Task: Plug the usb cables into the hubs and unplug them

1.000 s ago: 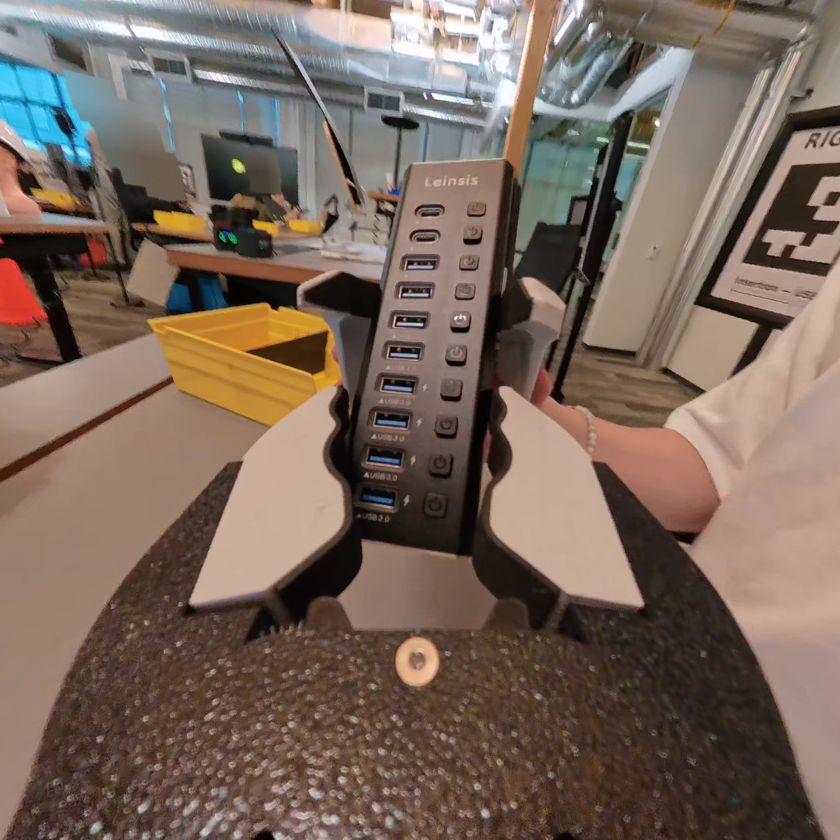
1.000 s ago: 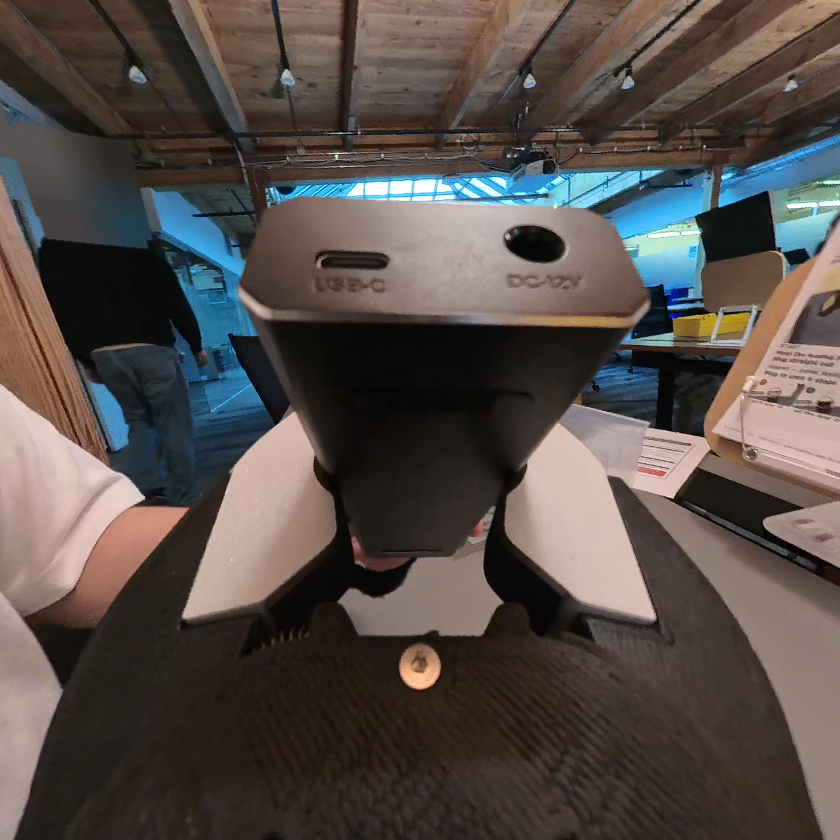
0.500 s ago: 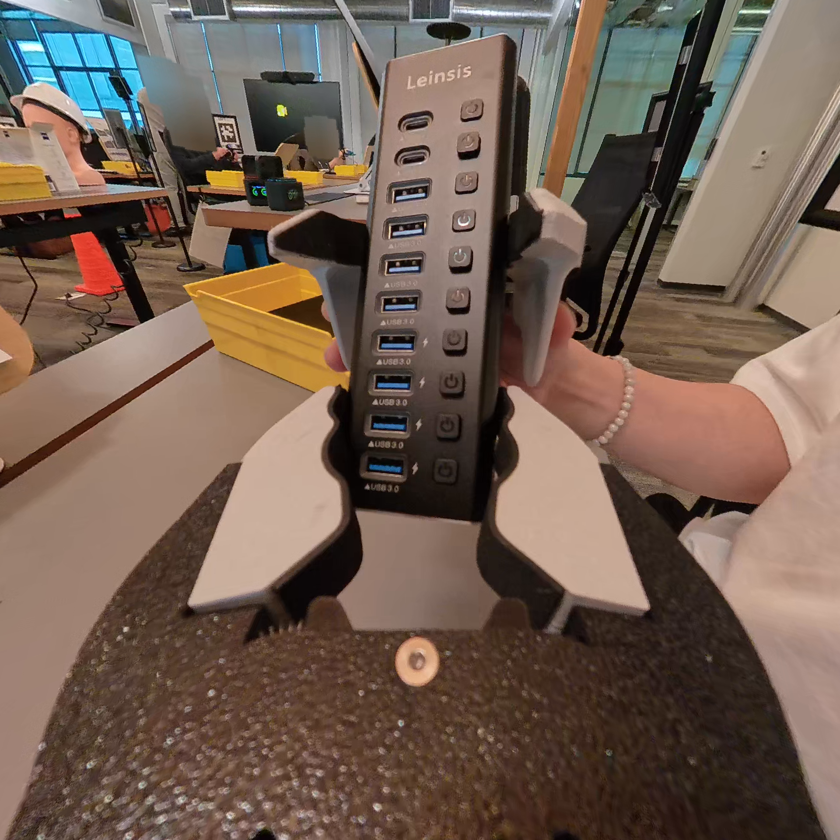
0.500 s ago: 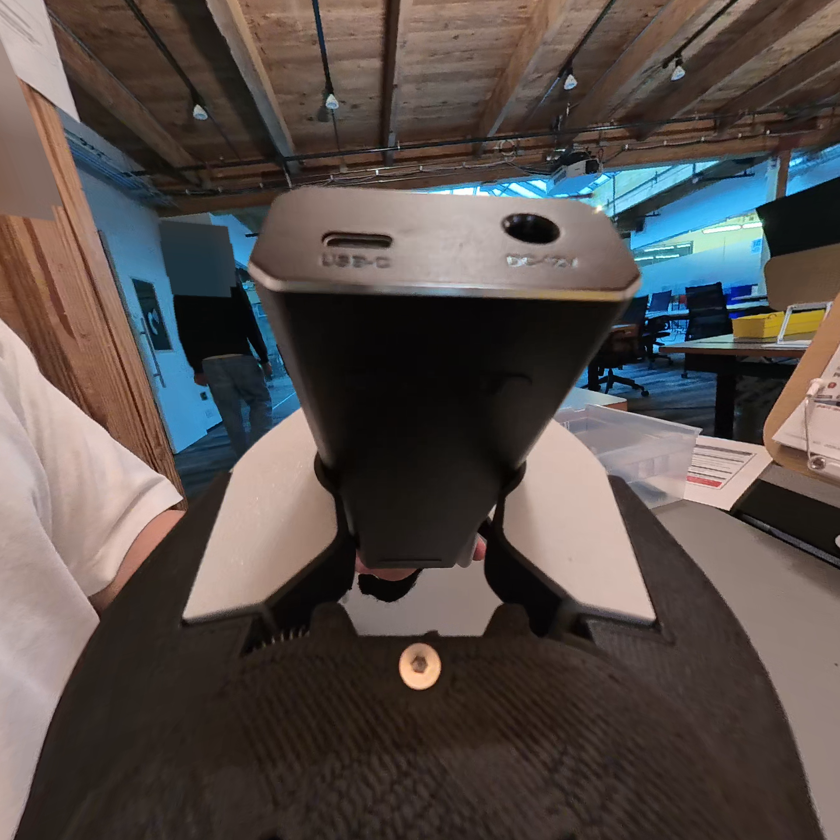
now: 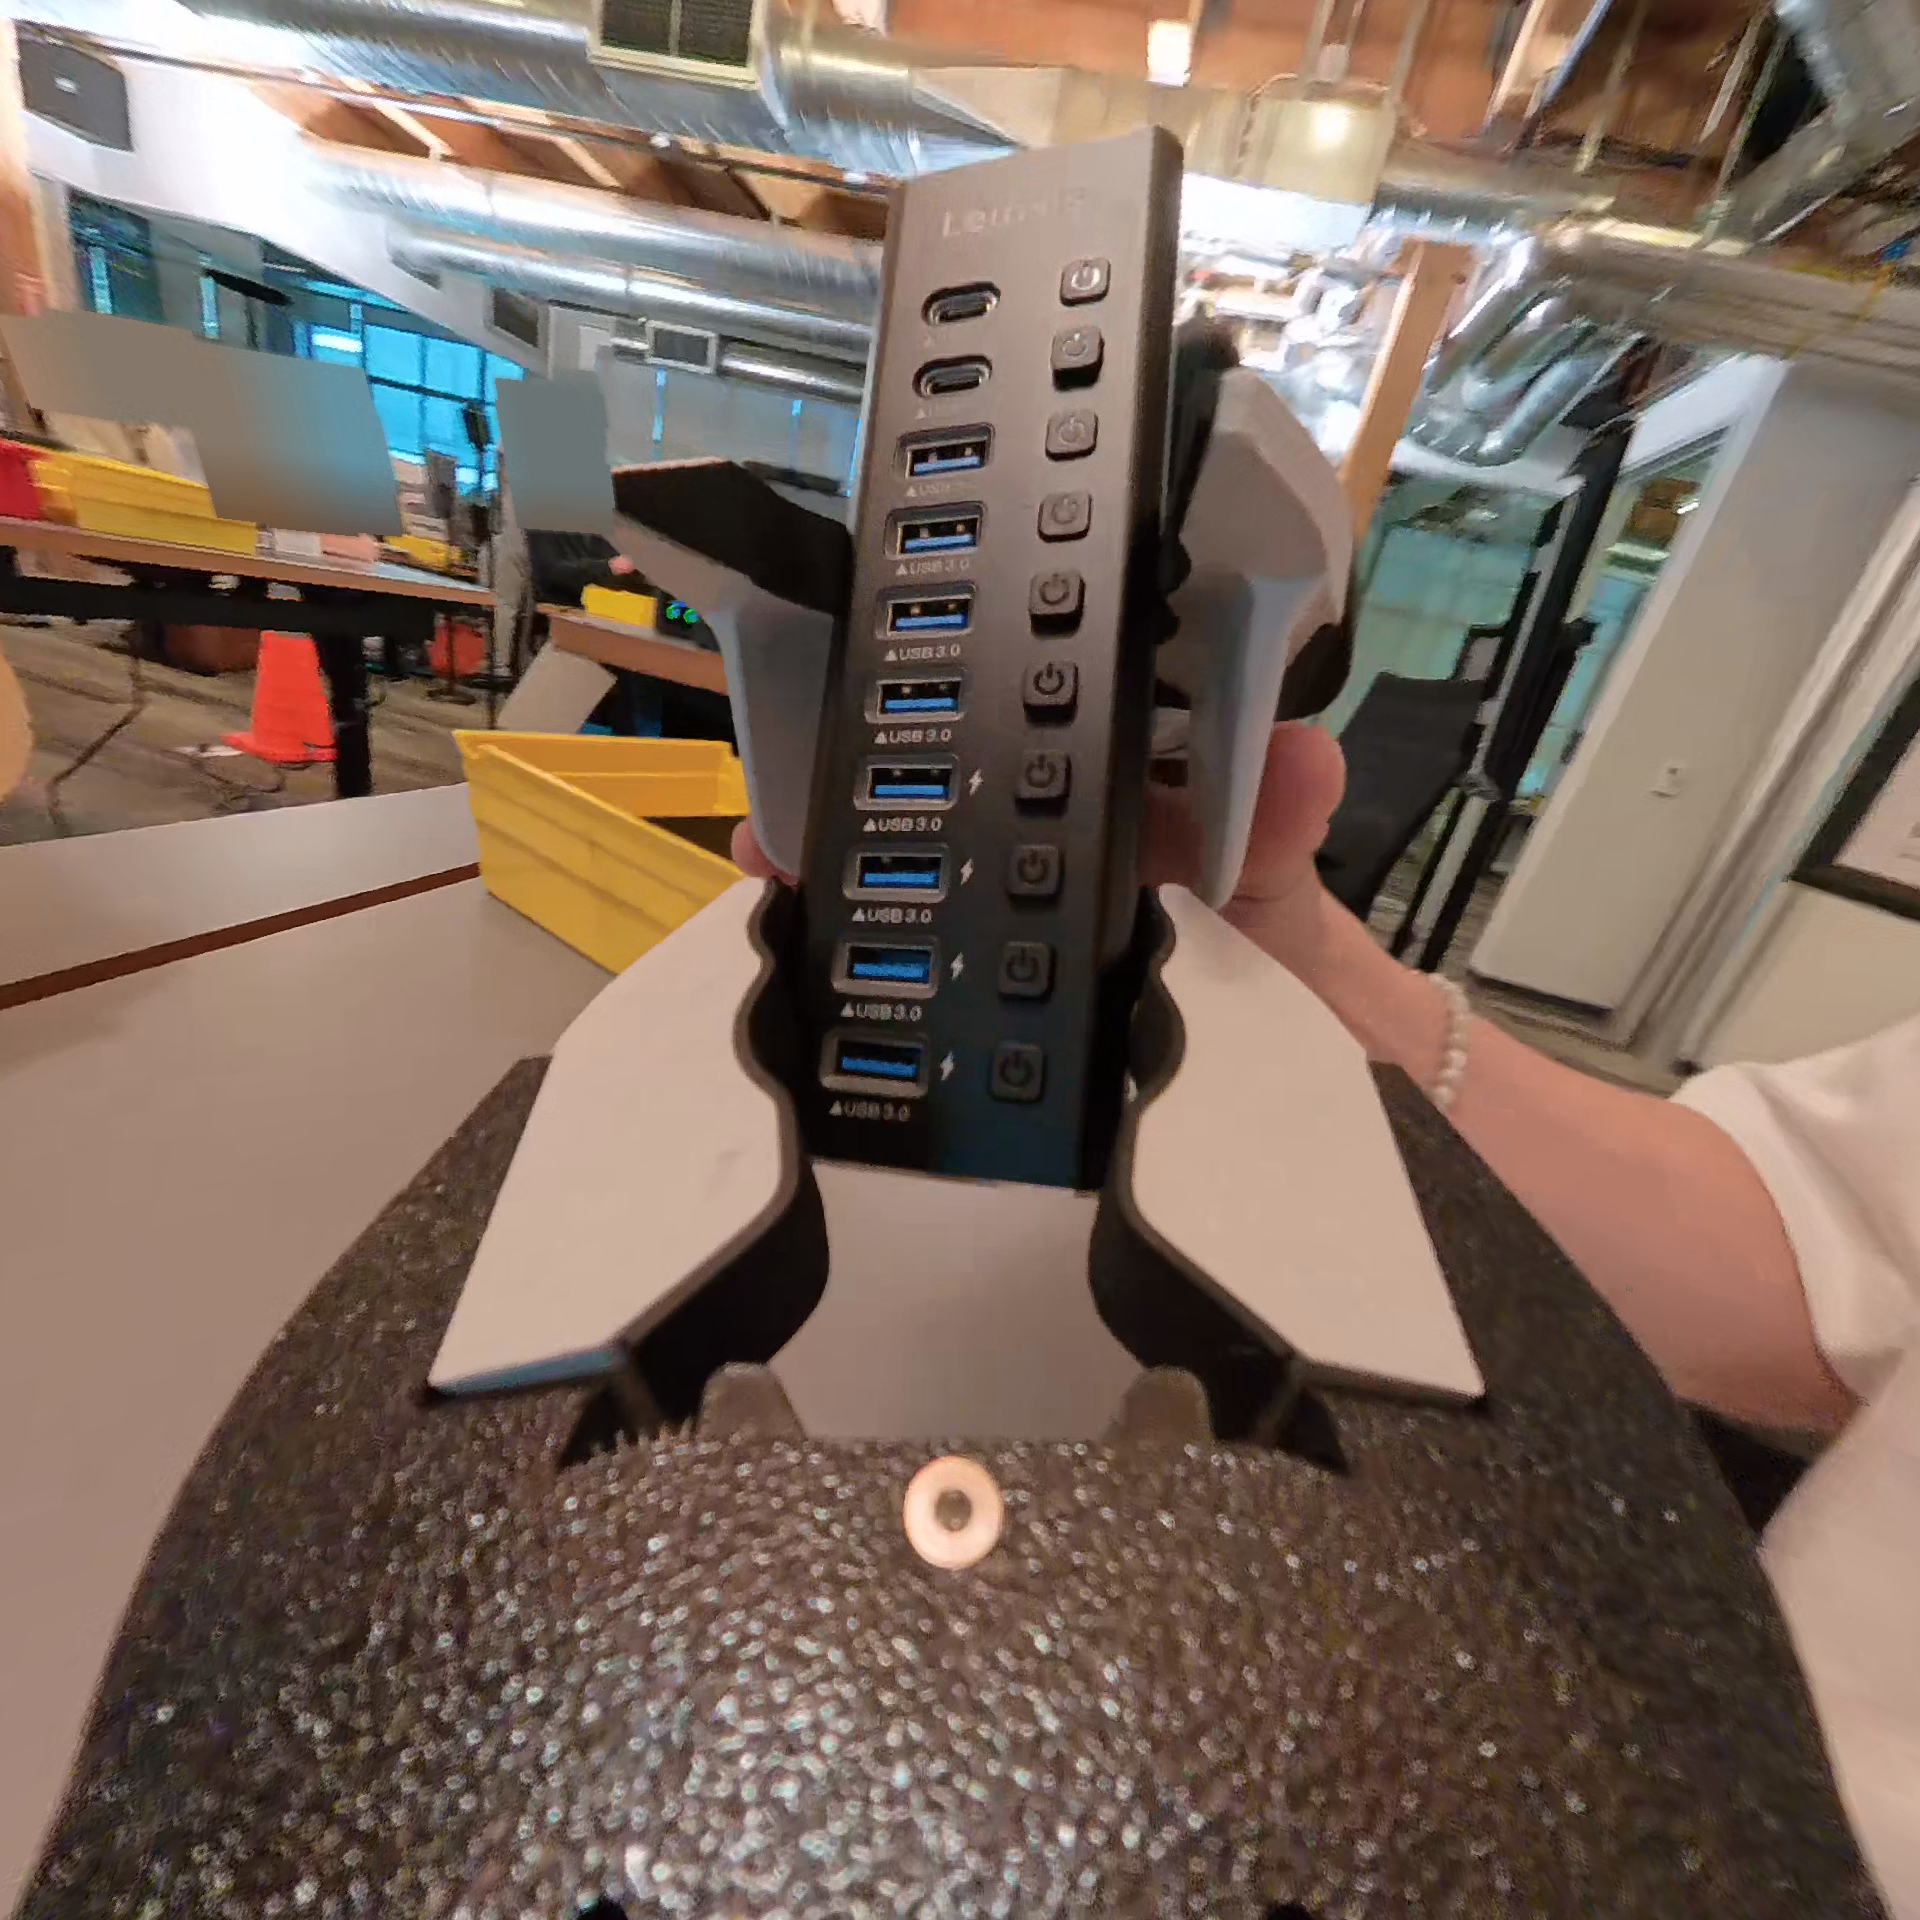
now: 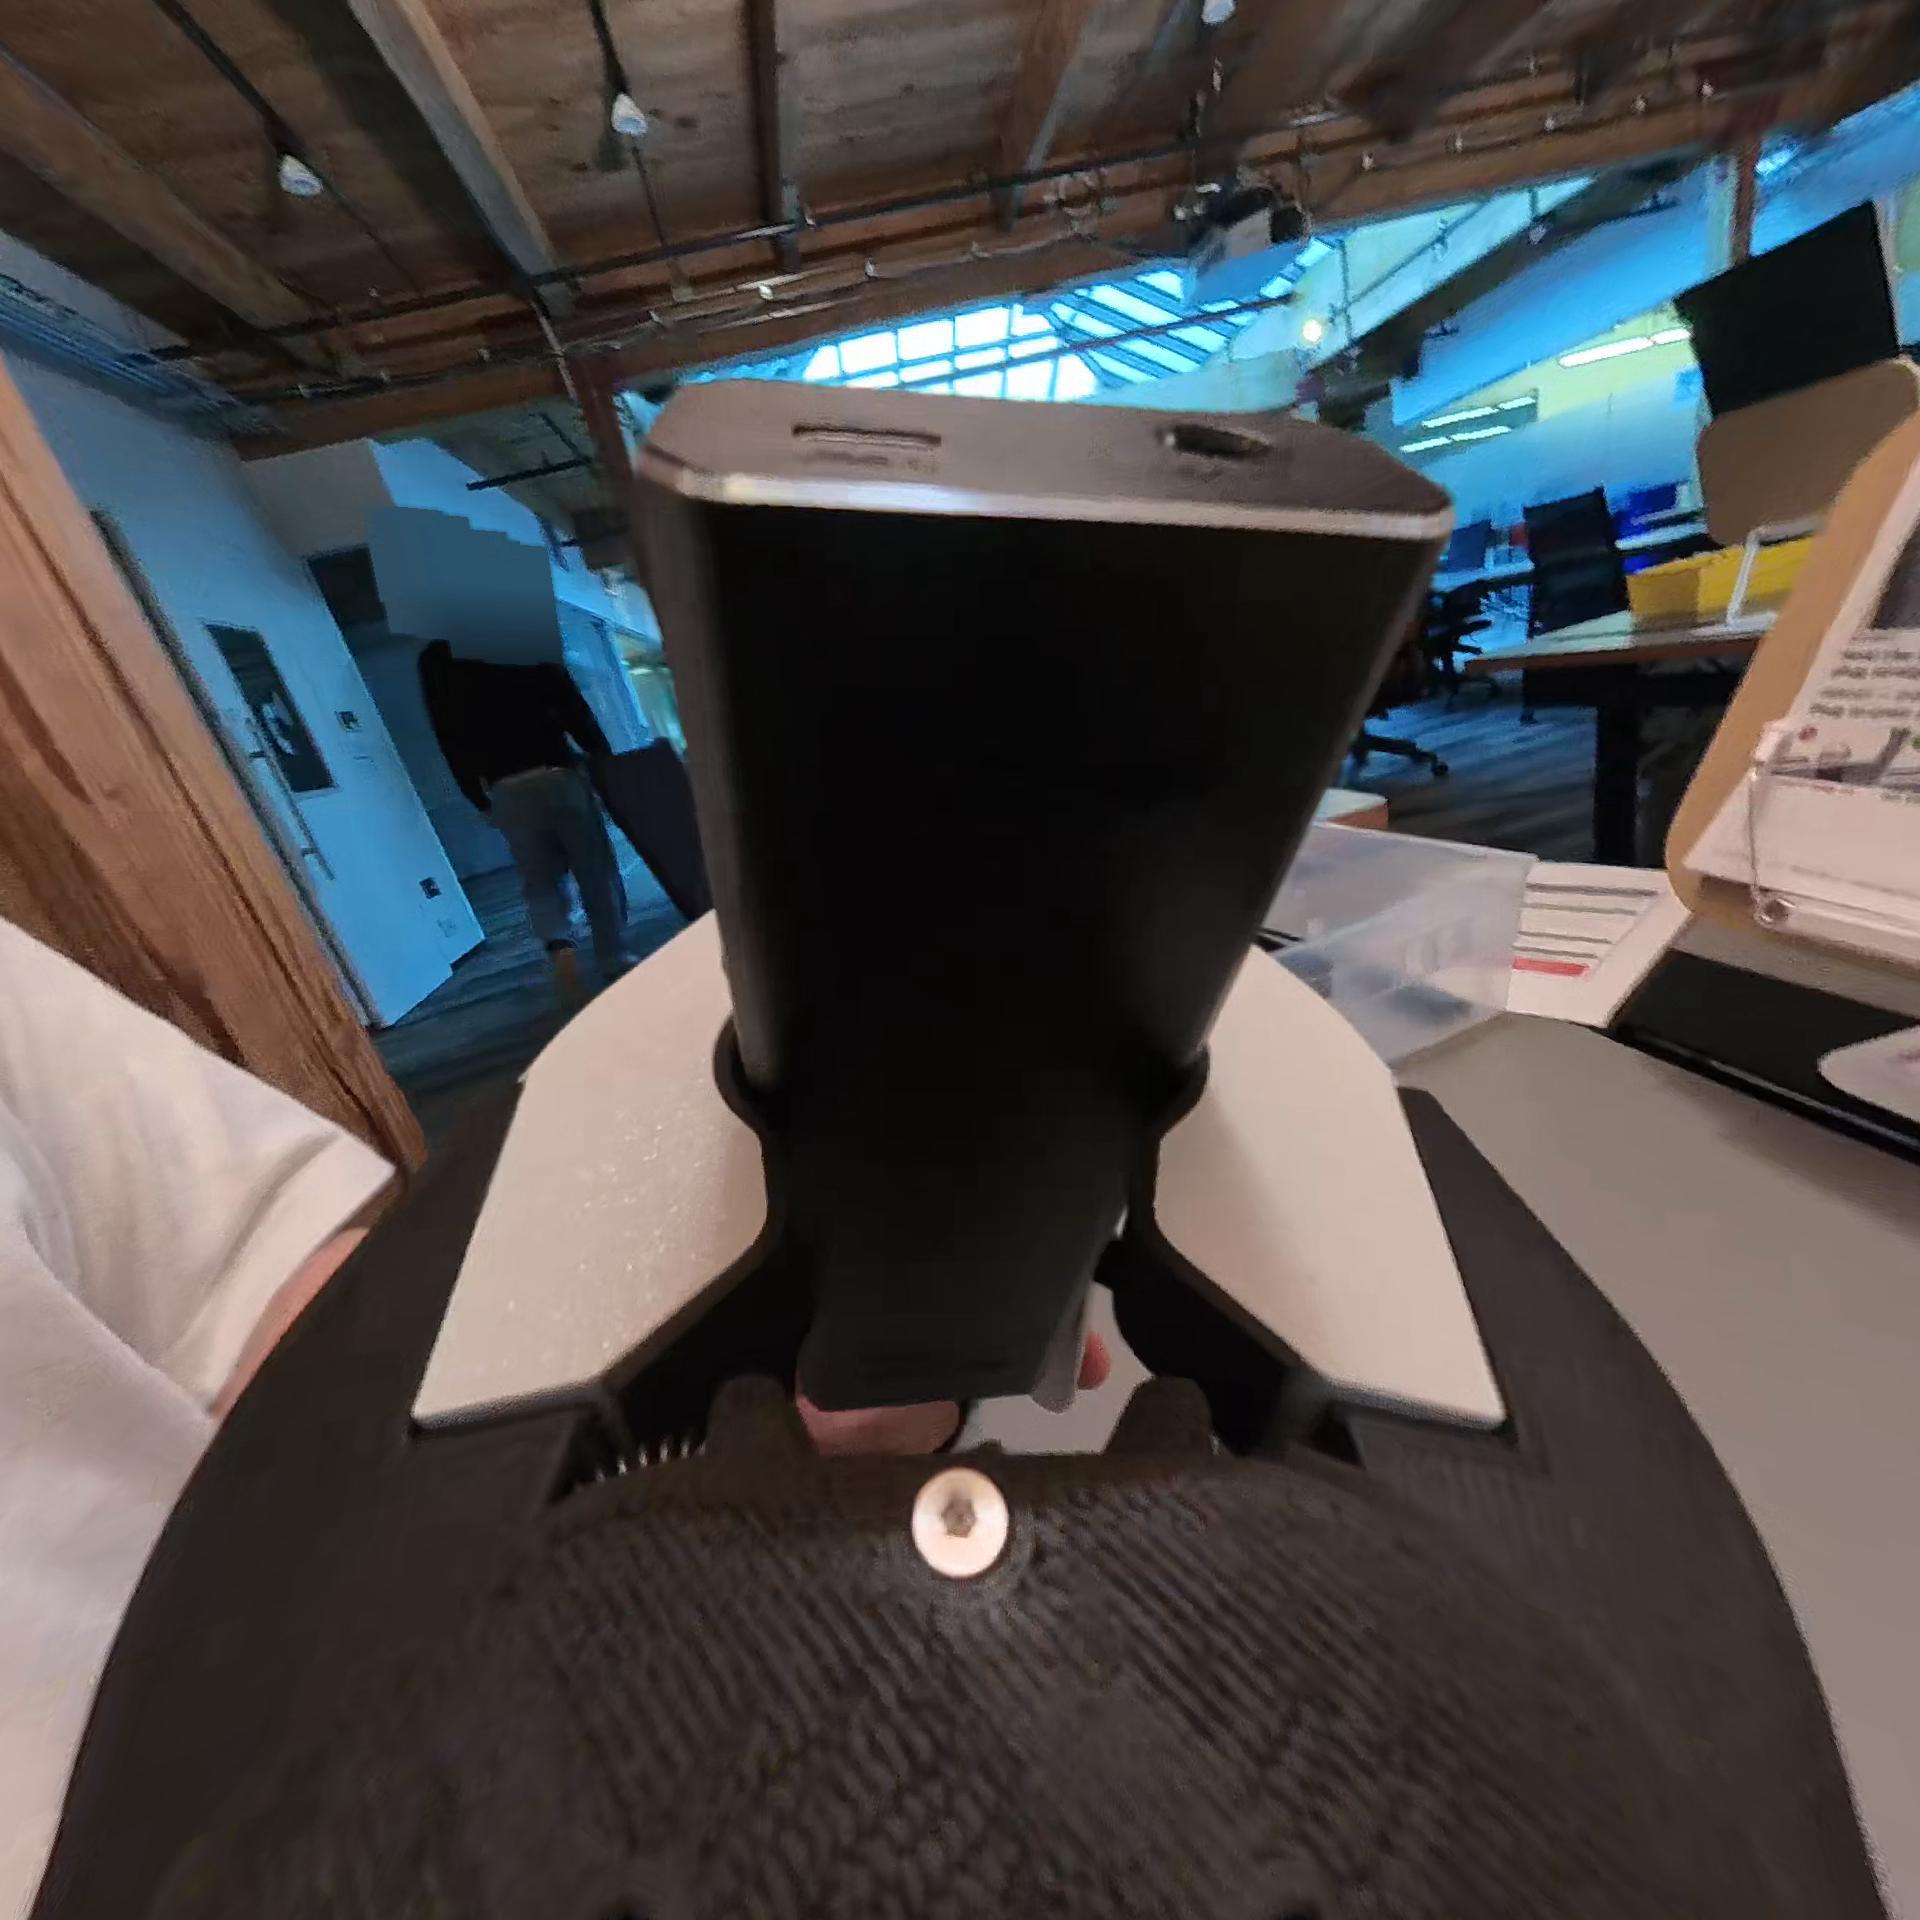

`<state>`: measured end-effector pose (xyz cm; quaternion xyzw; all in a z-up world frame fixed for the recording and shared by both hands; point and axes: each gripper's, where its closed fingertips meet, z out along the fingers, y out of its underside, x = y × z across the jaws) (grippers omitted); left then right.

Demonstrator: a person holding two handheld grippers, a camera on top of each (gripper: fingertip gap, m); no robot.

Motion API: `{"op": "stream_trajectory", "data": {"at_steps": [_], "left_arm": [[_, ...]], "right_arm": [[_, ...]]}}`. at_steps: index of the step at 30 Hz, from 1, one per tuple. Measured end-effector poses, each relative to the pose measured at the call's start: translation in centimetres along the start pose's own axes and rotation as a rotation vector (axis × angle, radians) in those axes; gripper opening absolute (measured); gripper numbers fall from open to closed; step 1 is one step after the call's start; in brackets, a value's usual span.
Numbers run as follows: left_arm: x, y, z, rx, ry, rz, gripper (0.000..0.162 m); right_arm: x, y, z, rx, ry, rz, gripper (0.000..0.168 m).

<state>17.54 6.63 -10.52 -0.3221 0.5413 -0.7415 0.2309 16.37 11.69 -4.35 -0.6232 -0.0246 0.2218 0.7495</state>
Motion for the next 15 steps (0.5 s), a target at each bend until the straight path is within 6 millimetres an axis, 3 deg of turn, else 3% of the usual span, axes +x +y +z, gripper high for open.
{"op": "stream_trajectory", "data": {"at_steps": [2, 10, 15], "left_arm": [[-0.4, 0.7, 0.2, -0.019, -0.034, 0.012, 0.061], [-0.9, 1.6, -0.6, -0.092, -0.014, 0.017, 0.061], [-2.7, 0.1, -2.2, -0.131, -0.122, 0.089, 0.066]], "right_arm": [[0.6, 0.6, 0.0, -0.014, 0.034, -0.016, 0.079], [-0.1, 1.7, 0.9, -0.067, -0.047, -0.052, 0.074], [1.3, 1.0, 1.9, -0.061, -0.050, -0.075, 0.074]]}}
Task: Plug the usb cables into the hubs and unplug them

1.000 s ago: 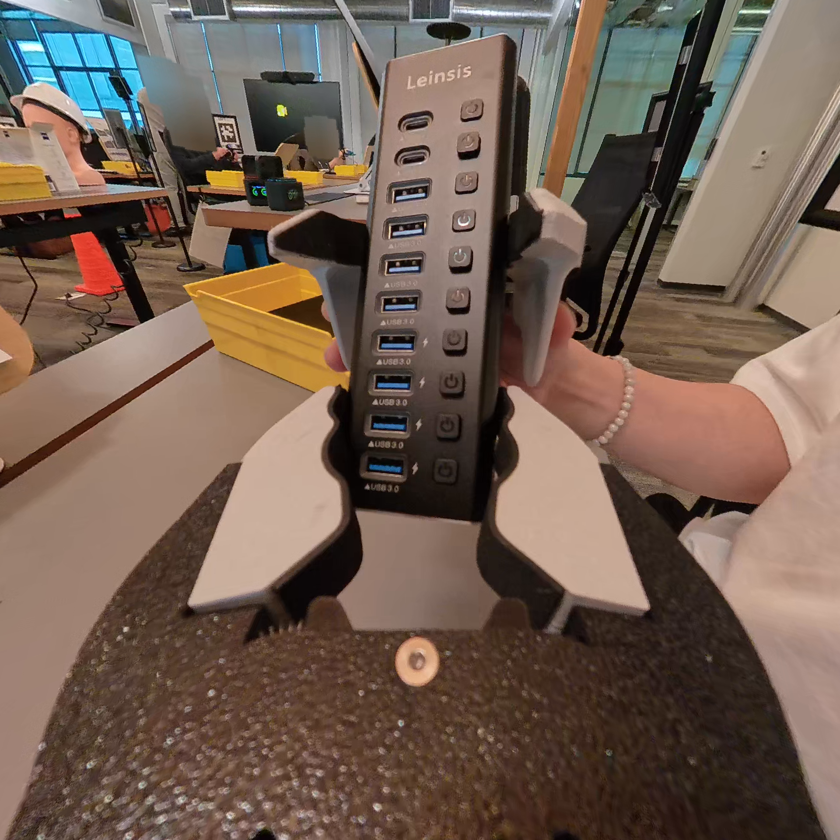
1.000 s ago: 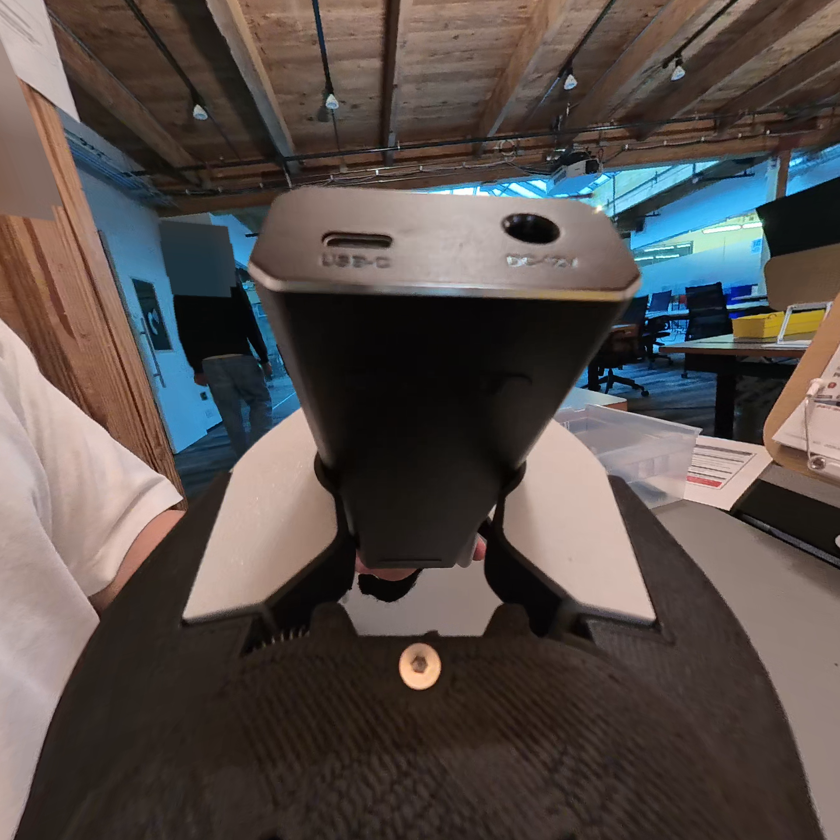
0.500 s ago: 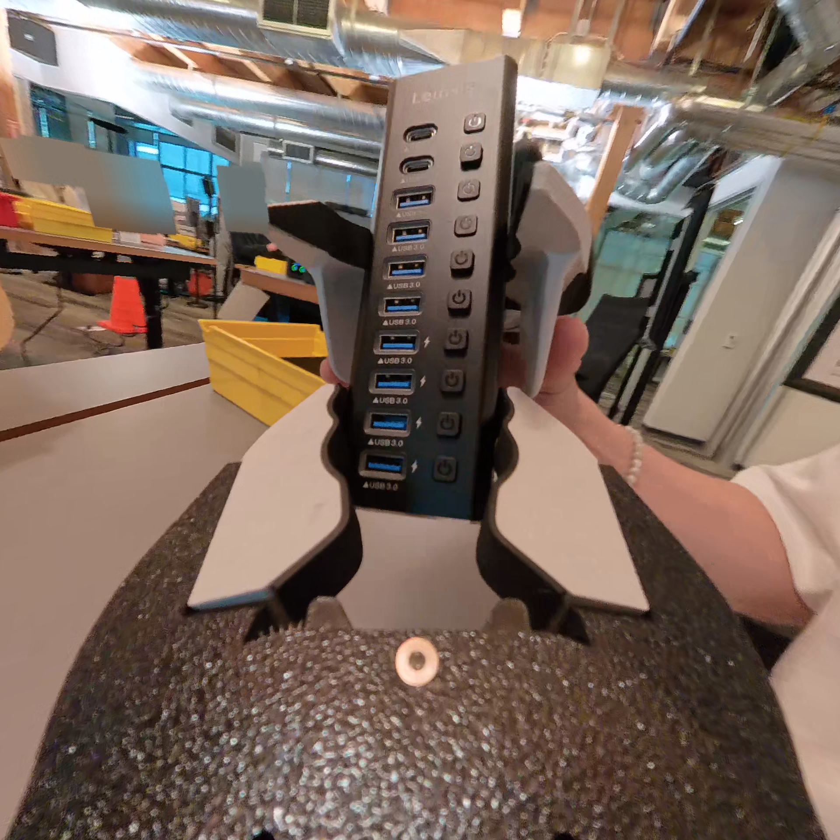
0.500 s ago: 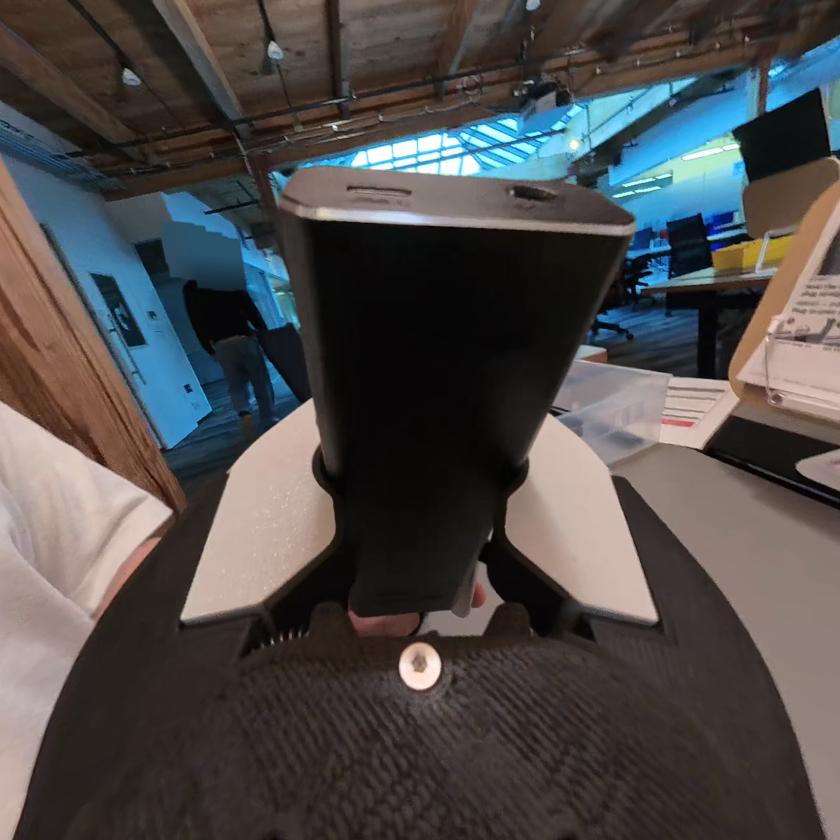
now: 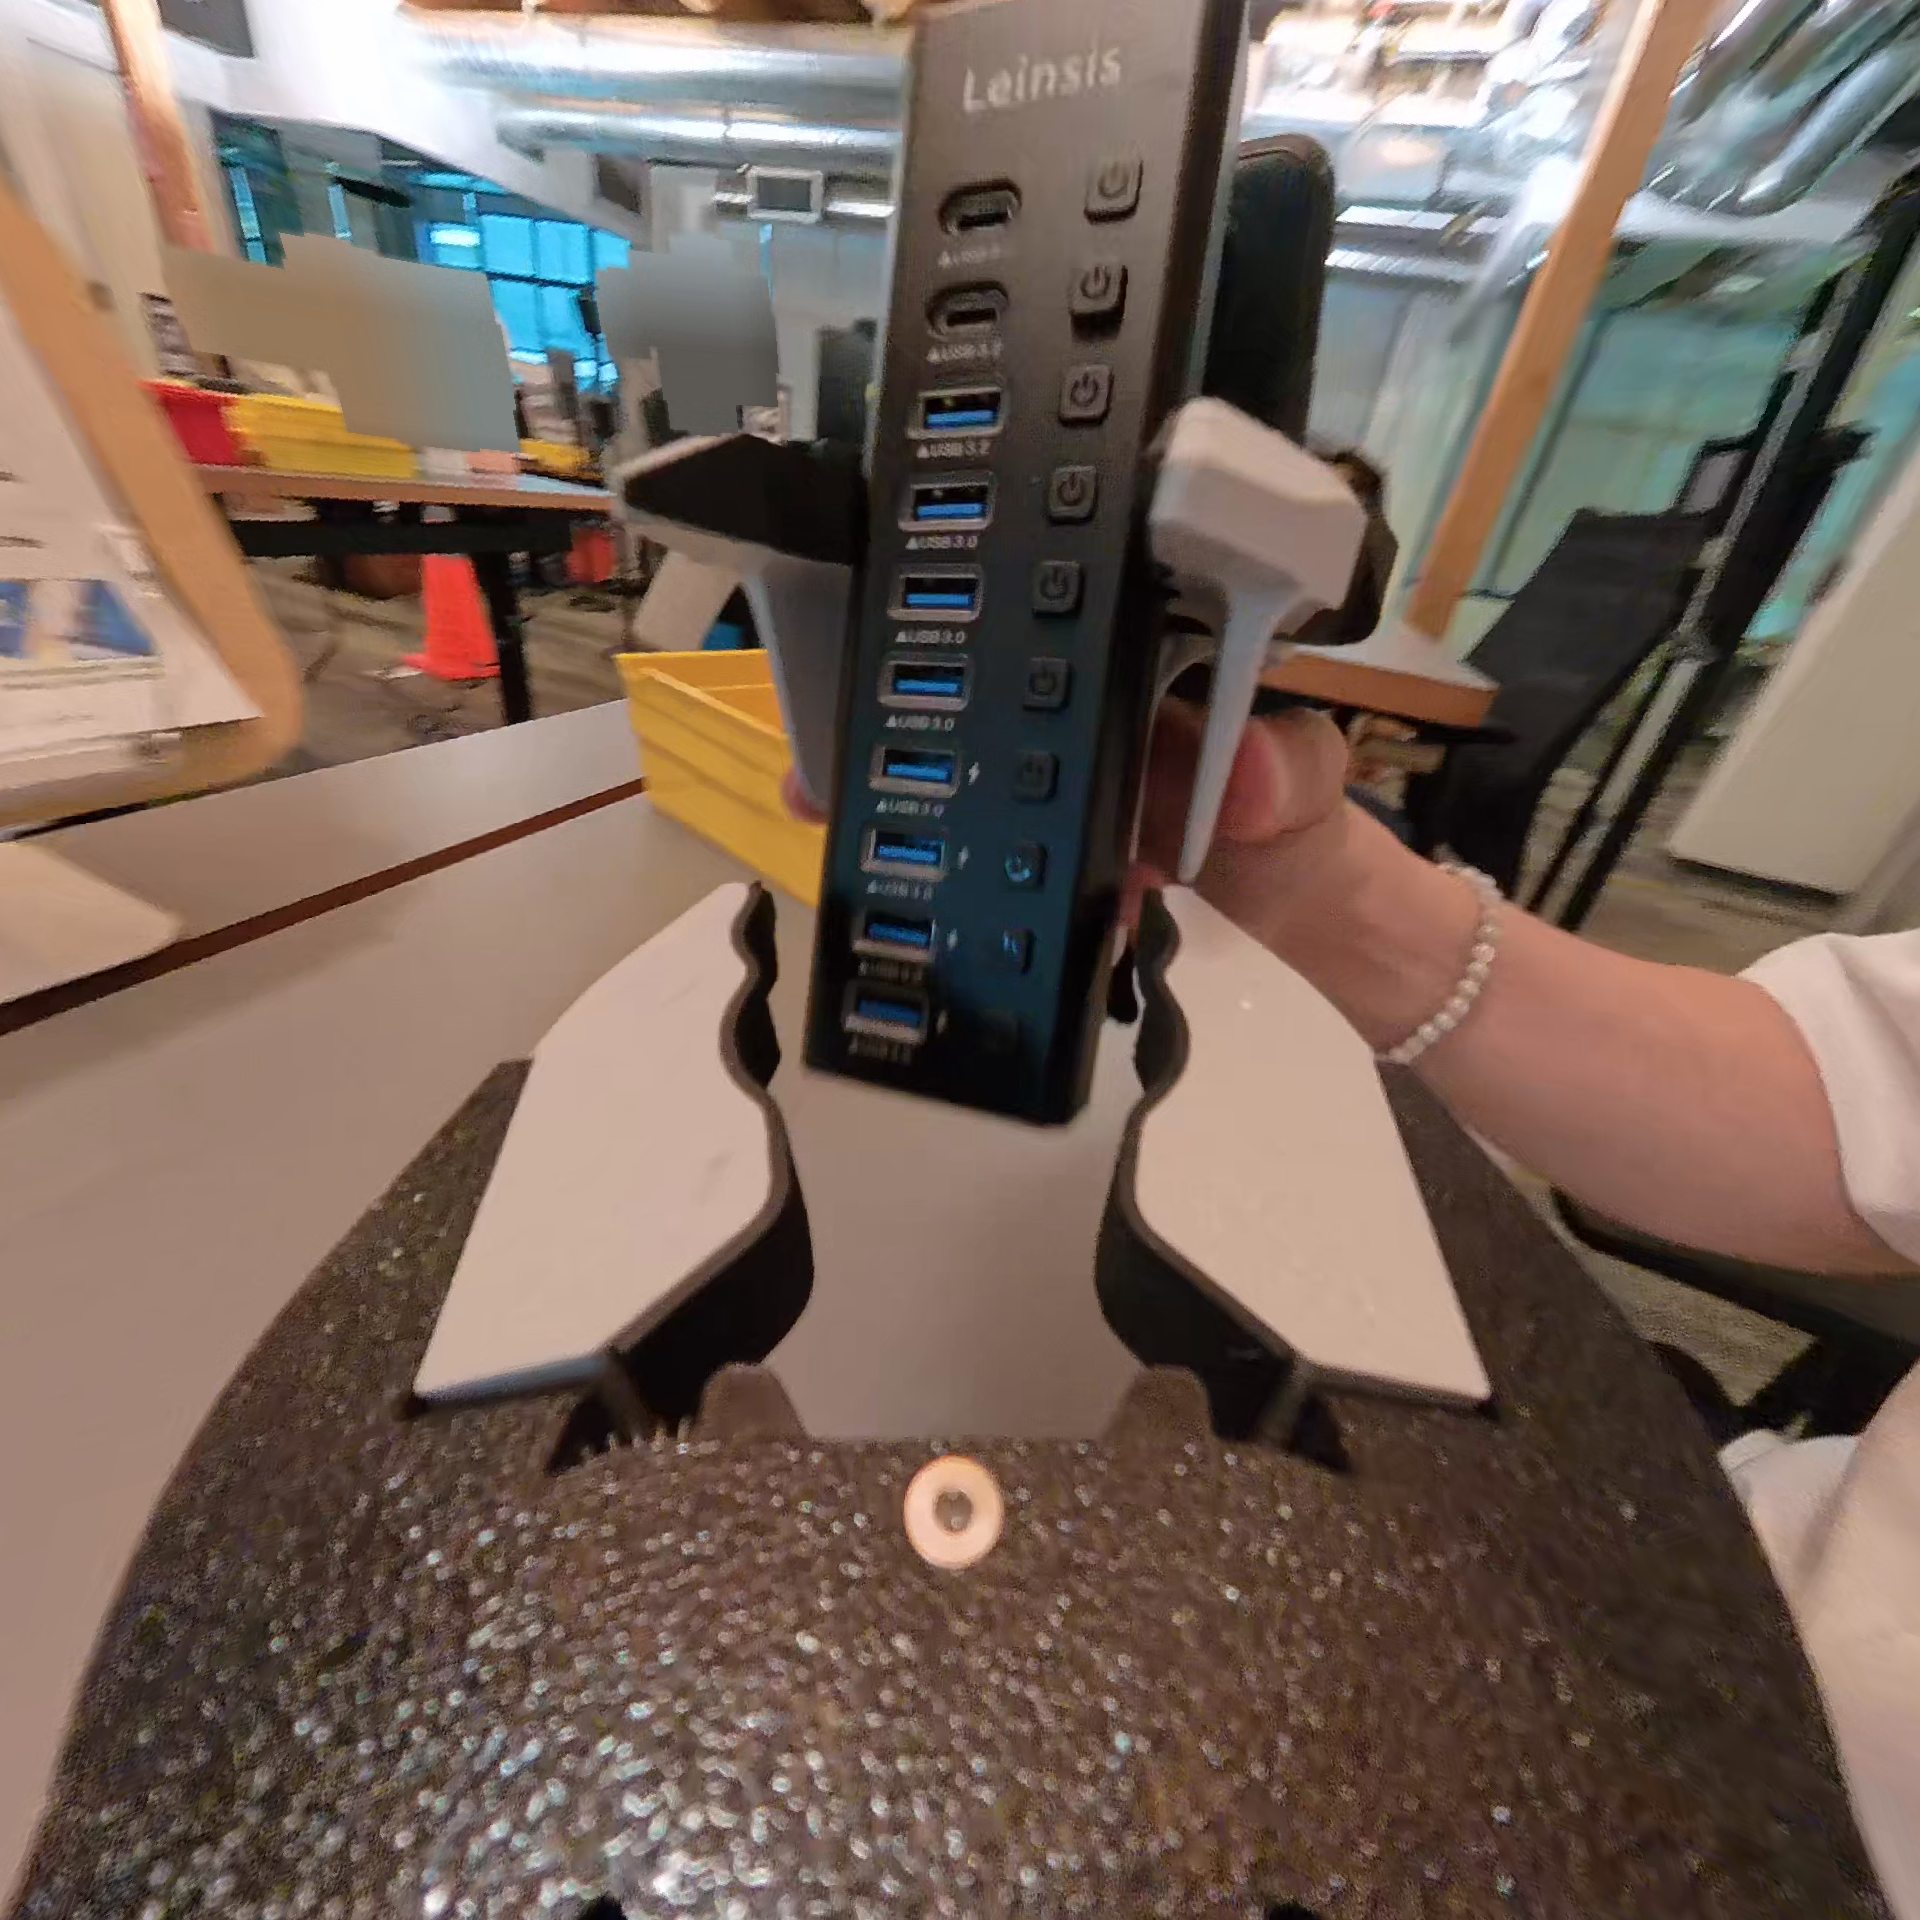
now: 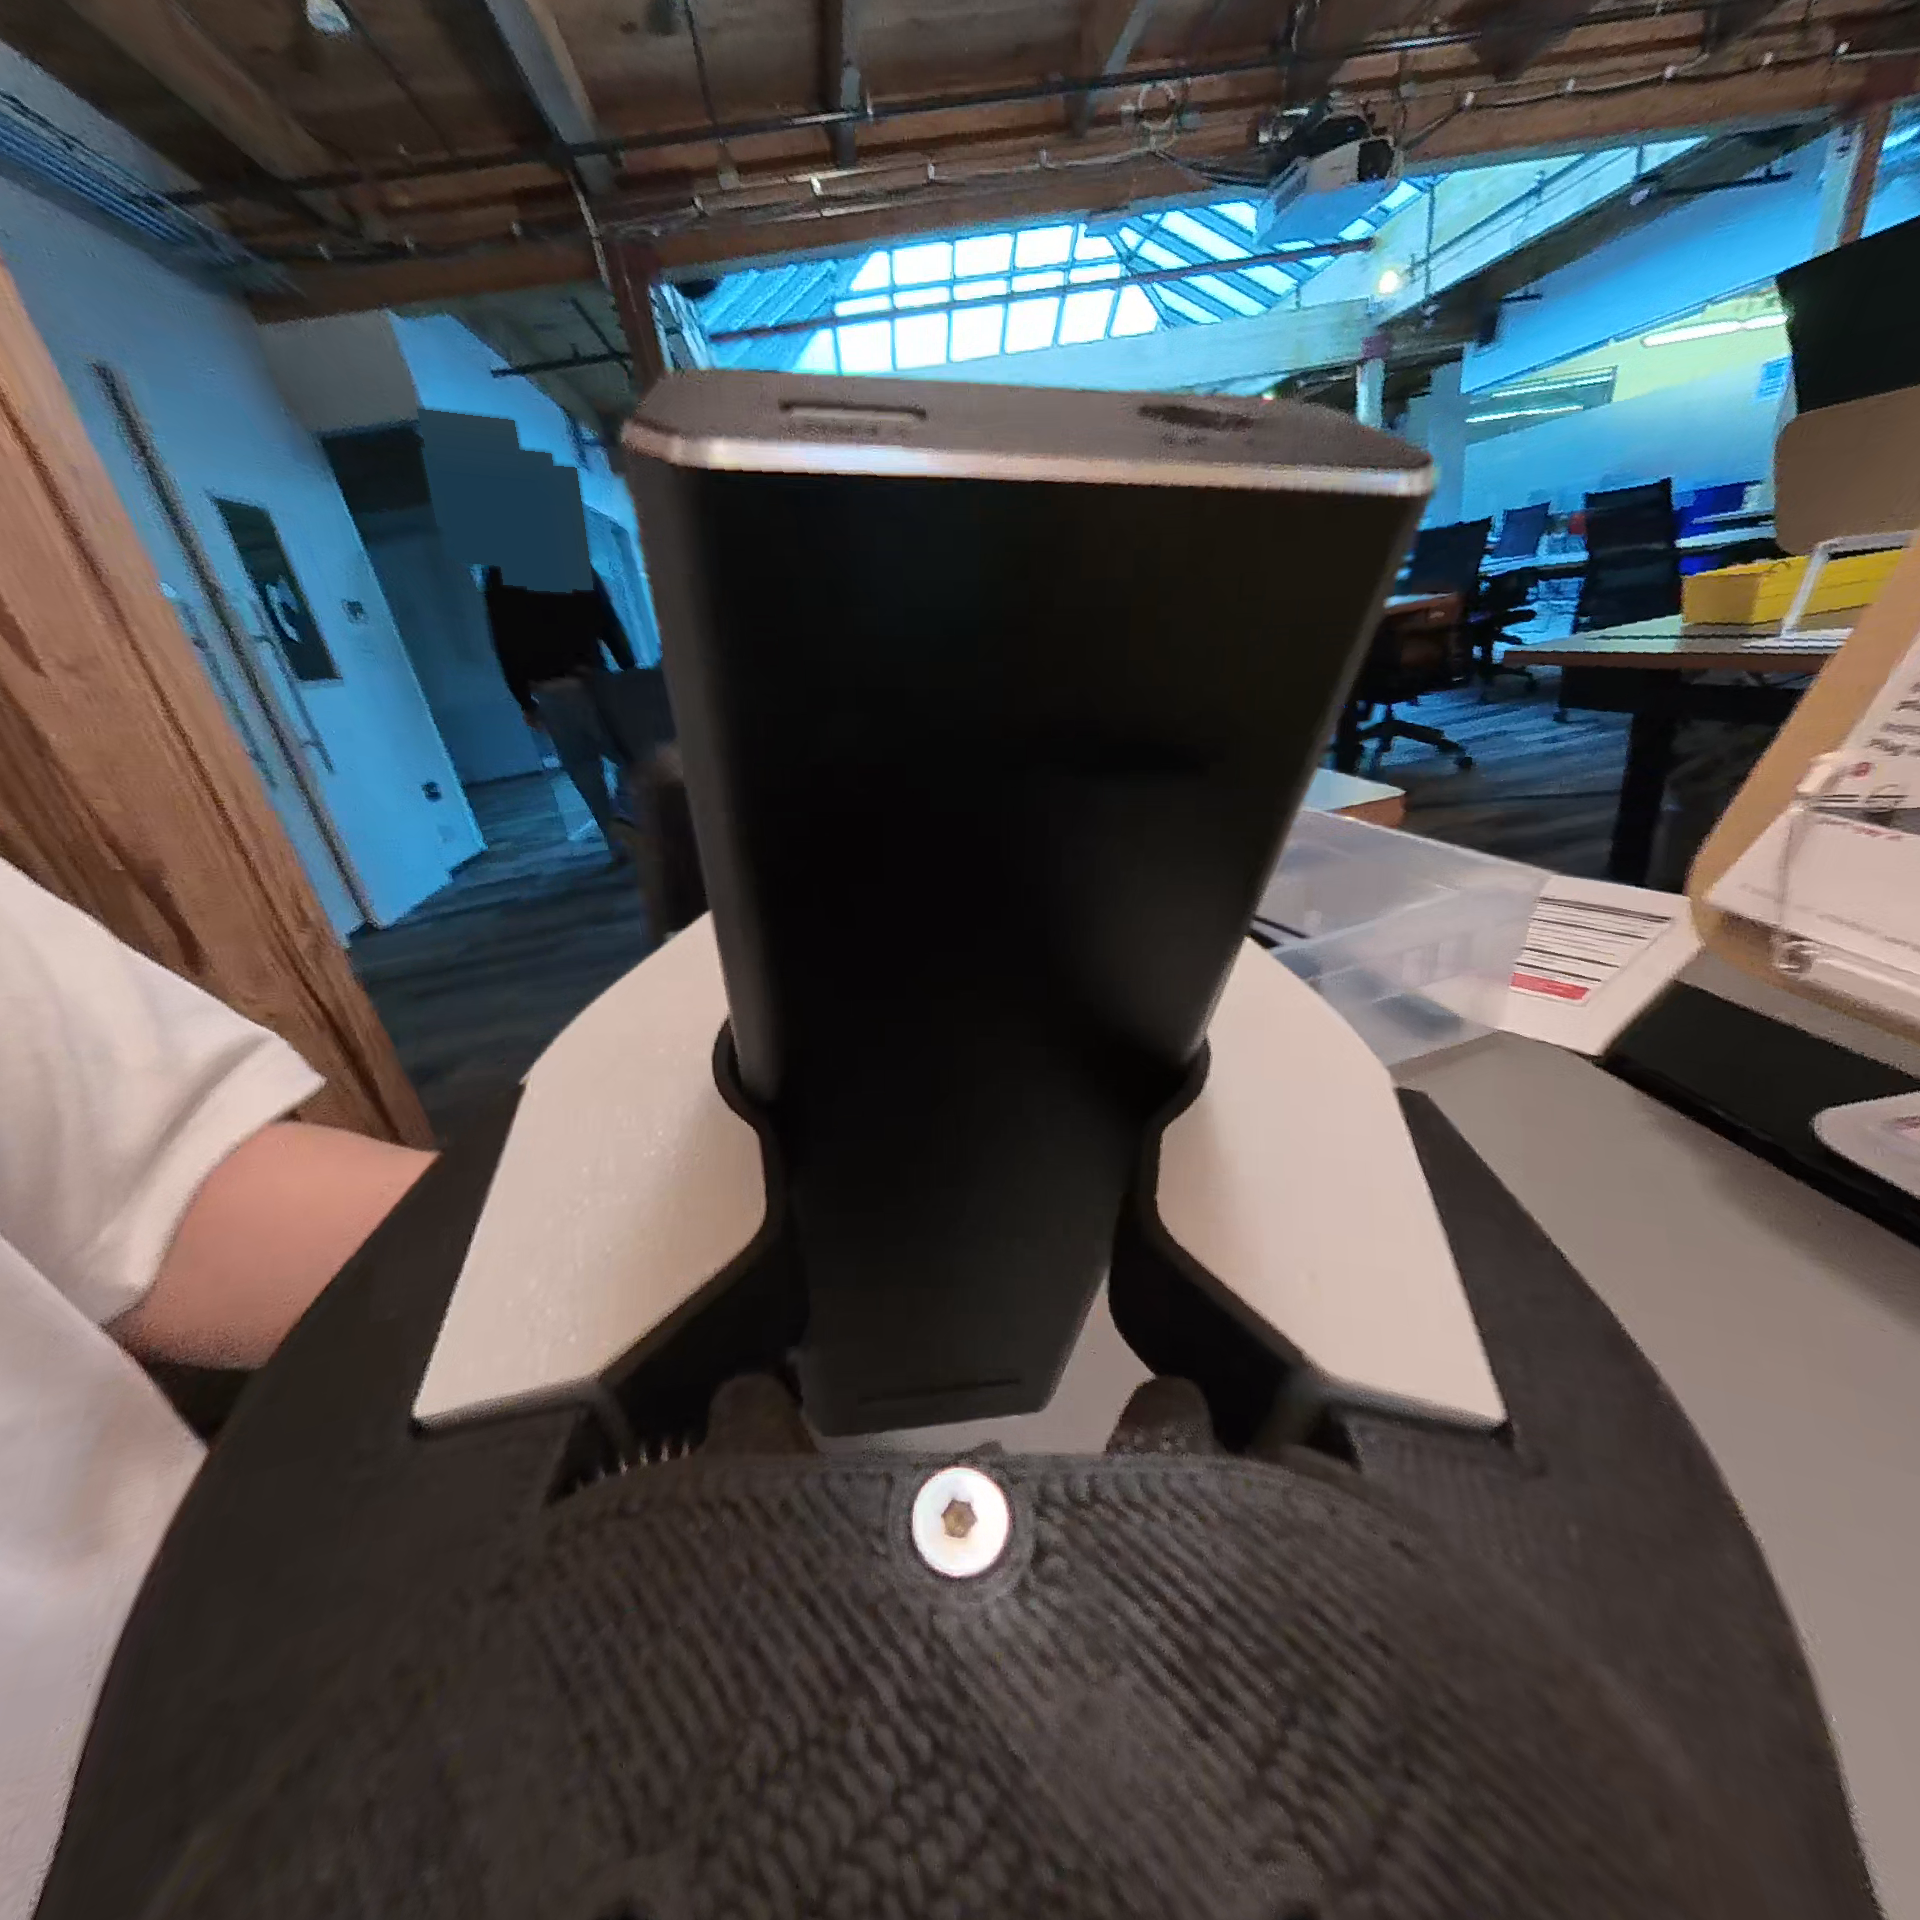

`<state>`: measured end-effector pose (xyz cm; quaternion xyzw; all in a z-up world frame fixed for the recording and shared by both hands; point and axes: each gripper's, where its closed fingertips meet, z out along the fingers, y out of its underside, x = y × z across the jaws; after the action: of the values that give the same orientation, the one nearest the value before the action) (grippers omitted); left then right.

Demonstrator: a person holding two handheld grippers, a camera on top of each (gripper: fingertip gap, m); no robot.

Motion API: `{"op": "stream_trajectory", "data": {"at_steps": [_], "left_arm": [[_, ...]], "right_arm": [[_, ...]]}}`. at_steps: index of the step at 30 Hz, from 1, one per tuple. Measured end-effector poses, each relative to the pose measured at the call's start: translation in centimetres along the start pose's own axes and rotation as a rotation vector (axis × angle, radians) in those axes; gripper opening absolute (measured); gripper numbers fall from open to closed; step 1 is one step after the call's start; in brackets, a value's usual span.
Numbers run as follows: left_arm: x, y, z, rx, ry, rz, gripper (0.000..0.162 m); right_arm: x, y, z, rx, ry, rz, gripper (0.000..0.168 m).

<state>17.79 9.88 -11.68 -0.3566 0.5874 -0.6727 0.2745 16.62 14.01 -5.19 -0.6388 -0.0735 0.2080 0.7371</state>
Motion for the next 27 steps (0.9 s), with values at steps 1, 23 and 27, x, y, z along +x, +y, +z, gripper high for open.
{"op": "stream_trajectory", "data": {"at_steps": [1, 23, 27], "left_arm": [[-0.9, -0.4, -1.0, -0.023, -0.045, 0.013, 0.067], [-22.8, 8.5, -31.9, -1.013, -1.116, -0.862, 0.046], [-24.0, 9.9, -32.6, -1.146, -1.193, -0.894, 0.039]], "right_arm": [[0.8, -0.2, -0.1, -0.007, 0.028, -0.023, 0.074], [9.1, -0.6, -0.7, -0.018, 0.150, -0.150, 0.075], [9.2, -0.7, -1.1, -0.009, 0.145, -0.141, 0.075]]}}
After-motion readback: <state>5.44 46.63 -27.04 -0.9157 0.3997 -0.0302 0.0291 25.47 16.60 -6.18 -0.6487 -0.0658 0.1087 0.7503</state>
